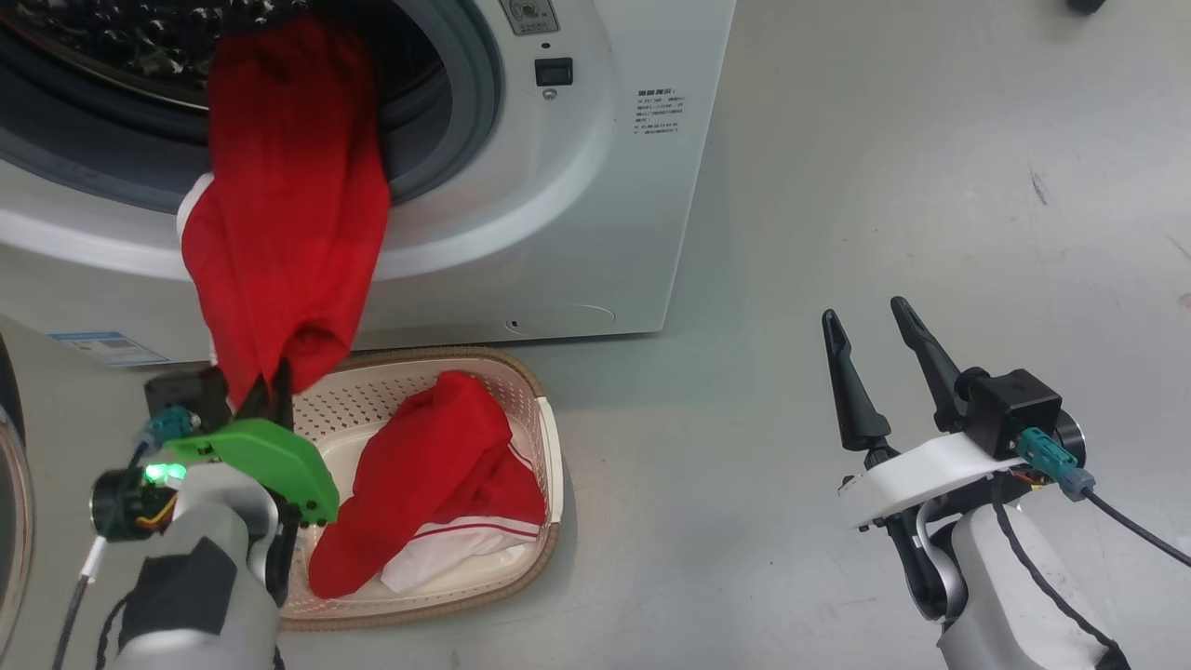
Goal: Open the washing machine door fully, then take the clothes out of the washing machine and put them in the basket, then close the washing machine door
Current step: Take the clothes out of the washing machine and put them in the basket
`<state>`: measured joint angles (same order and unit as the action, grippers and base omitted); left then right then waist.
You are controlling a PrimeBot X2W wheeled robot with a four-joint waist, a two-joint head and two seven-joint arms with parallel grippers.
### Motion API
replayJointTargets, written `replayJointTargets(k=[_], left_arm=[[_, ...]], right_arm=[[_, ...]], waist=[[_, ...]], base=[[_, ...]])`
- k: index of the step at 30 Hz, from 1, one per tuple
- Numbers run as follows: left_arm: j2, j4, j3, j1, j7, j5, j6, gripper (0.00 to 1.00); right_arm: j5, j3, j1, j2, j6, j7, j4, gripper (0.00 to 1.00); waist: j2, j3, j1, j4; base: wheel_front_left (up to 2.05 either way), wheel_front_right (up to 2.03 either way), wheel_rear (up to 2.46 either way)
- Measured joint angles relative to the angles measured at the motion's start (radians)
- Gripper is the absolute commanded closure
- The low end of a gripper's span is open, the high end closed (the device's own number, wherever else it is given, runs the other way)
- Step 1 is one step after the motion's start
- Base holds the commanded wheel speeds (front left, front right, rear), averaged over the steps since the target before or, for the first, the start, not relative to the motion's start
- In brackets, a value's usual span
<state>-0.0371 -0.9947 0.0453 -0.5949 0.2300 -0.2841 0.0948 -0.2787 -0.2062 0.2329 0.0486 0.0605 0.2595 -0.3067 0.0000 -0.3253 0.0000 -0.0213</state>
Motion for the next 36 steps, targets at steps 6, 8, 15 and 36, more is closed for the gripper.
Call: replayJointTargets(k=[6, 8, 15, 36], left_arm=[[0.012, -0.033, 0.058, 0.082, 0.000, 0.015, 0.016, 1.00], [0.013, -0.033, 0.061, 0.083, 0.000, 0.014, 0.017, 1.00], [0.013, -0.065, 0.101, 0.090, -0.011, 0.025, 0.018, 1.00], [0.013, -0.138, 0.198, 0.100, -0.136, -0.010, 0.025, 1.00]], right_arm=[[0.002, -0.002, 0.000, 0.000, 0.000, 0.000, 0.001, 0.00], [0.012, -0.002, 0.000, 0.000, 0.000, 0.000, 0.001, 0.00], [0.028, 0.001, 0.001, 0.000, 0.009, 0.000, 0.004, 0.00], [0.051, 0.011, 0.043, 0.000, 0.009, 0.000, 0.042, 0.00]], waist=[[0.0000, -0.009, 0.0000, -0.002], [0.0000, -0.016, 0.0000, -0.001], [0.0000, -0.045, 0.0000, 0.005], [0.0000, -0.189, 0.0000, 0.037]], base=[[0.00, 0.00, 0.00], [0.00, 0.00, 0.00], [0.00, 0.00, 0.00], [0.00, 0.00, 0.00]])
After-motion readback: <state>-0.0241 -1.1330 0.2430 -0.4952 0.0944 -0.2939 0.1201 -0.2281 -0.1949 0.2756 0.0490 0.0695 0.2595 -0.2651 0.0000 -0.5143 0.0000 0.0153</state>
